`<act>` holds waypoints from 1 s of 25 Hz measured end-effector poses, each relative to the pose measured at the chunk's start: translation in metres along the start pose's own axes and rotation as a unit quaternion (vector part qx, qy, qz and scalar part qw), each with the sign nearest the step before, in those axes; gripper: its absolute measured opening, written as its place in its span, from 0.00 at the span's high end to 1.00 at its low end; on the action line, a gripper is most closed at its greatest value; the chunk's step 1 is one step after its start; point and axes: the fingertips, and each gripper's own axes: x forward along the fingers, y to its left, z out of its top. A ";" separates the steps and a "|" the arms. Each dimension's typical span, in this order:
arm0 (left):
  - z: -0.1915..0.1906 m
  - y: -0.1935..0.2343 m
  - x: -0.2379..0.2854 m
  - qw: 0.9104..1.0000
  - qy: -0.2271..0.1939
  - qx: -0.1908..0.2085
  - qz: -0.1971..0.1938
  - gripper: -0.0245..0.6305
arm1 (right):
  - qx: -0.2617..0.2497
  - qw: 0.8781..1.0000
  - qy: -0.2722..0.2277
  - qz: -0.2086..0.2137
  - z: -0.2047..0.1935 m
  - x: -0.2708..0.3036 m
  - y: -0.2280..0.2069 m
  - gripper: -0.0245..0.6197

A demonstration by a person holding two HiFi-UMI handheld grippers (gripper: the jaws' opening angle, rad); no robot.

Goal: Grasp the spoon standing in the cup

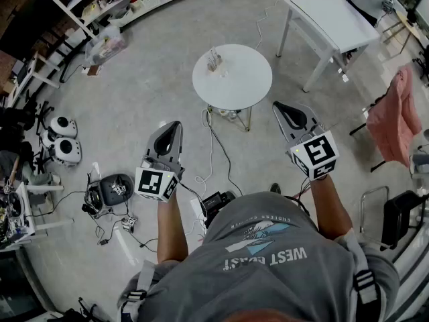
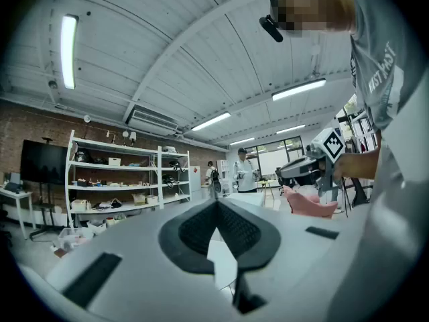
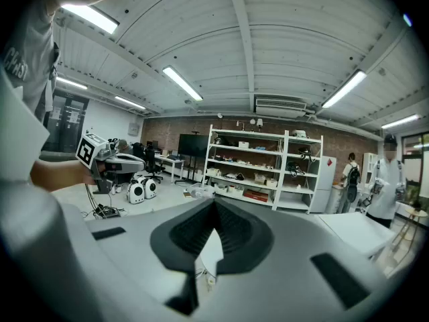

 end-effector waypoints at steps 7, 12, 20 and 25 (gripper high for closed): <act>-0.005 0.010 -0.010 1.000 -0.003 -0.003 -0.007 0.96 | 0.003 1.000 0.000 -0.007 0.000 0.004 0.014 0.96; -0.011 0.016 -0.018 1.000 -0.004 -0.002 -0.020 0.96 | 0.004 1.000 -0.002 -0.020 -0.002 0.006 0.026 0.96; -0.019 0.014 -0.024 0.999 -0.013 -0.003 -0.052 0.96 | 0.005 0.999 -0.008 -0.043 -0.004 0.003 0.041 0.96; -0.019 0.007 -0.012 0.998 -0.015 -0.012 -0.062 0.96 | 0.017 0.999 -0.014 -0.039 0.002 -0.001 0.035 0.96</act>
